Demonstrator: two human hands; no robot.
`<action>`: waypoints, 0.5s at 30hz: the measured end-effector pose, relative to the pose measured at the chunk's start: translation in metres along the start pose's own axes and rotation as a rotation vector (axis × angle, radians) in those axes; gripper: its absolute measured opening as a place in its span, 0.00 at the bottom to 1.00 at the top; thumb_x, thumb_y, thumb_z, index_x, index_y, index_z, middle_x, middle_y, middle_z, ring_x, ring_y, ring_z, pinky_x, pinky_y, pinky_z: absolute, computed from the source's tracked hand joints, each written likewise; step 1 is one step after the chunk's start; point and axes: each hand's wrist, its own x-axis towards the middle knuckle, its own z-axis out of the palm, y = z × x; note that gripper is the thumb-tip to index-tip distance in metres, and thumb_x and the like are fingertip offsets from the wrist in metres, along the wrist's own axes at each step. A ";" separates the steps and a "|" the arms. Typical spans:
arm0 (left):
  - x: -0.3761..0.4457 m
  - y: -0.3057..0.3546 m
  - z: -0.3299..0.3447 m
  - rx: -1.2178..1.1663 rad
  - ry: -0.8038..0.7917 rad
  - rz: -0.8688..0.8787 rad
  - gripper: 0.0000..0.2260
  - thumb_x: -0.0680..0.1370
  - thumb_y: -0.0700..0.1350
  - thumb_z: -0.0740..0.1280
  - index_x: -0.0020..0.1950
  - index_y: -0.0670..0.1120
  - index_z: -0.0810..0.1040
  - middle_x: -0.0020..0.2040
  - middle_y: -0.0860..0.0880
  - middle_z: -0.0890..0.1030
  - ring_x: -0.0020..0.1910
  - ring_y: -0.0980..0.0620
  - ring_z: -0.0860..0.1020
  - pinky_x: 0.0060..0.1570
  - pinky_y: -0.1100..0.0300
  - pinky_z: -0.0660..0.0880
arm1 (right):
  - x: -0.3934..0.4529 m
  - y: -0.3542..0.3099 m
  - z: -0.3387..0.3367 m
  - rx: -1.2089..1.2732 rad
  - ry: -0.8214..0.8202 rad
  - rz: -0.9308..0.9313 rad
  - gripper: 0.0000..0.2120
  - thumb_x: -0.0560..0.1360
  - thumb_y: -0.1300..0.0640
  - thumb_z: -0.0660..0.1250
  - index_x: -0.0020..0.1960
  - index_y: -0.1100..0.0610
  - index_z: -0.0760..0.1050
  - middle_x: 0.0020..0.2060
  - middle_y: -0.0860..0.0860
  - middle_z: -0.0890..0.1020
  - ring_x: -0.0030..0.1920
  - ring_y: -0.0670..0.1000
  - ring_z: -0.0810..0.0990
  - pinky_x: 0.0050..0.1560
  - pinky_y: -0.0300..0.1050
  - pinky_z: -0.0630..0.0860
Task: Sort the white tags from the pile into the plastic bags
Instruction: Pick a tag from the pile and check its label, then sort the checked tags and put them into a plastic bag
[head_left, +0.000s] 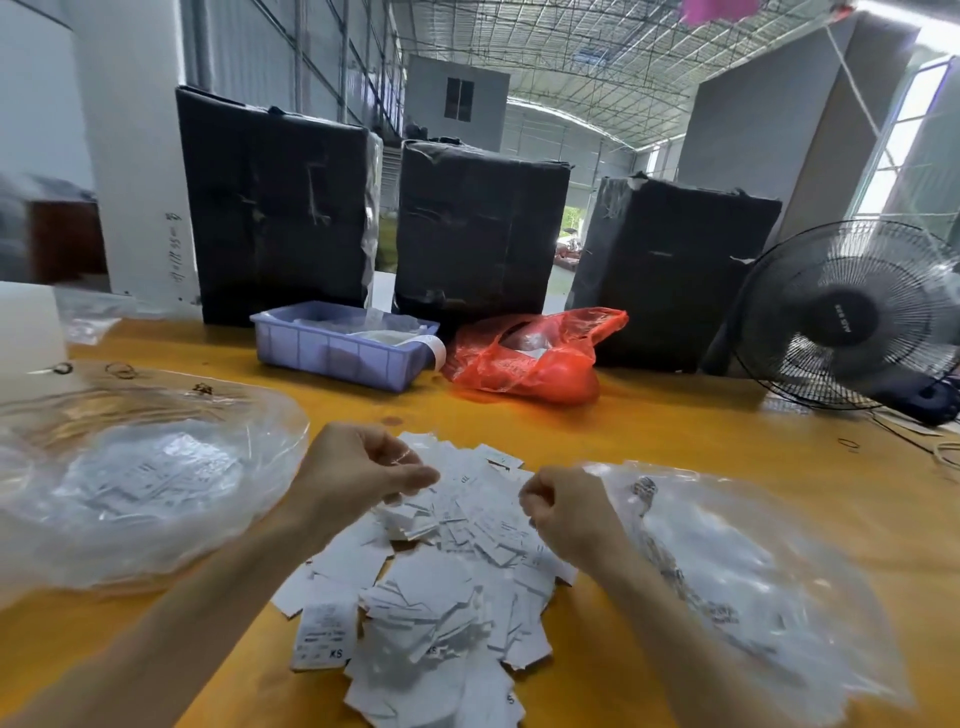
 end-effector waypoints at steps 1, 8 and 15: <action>0.001 -0.003 0.001 -0.015 0.001 -0.006 0.07 0.65 0.39 0.78 0.36 0.39 0.81 0.29 0.45 0.82 0.24 0.58 0.78 0.25 0.69 0.72 | 0.001 0.004 0.008 -0.035 -0.026 0.018 0.09 0.77 0.64 0.62 0.52 0.69 0.77 0.50 0.62 0.81 0.51 0.59 0.79 0.52 0.52 0.76; 0.005 -0.015 0.011 -0.006 -0.032 -0.019 0.06 0.70 0.40 0.75 0.39 0.37 0.81 0.32 0.44 0.83 0.28 0.54 0.80 0.29 0.67 0.74 | -0.002 0.017 0.031 -0.093 -0.126 0.028 0.28 0.76 0.50 0.67 0.71 0.60 0.65 0.67 0.55 0.72 0.68 0.53 0.68 0.66 0.44 0.64; 0.002 -0.024 0.015 -0.141 -0.091 -0.121 0.07 0.66 0.30 0.75 0.40 0.35 0.79 0.36 0.37 0.83 0.32 0.47 0.82 0.36 0.60 0.80 | 0.000 0.021 0.027 0.166 -0.034 0.133 0.29 0.67 0.57 0.77 0.65 0.57 0.71 0.49 0.51 0.76 0.50 0.49 0.75 0.46 0.36 0.70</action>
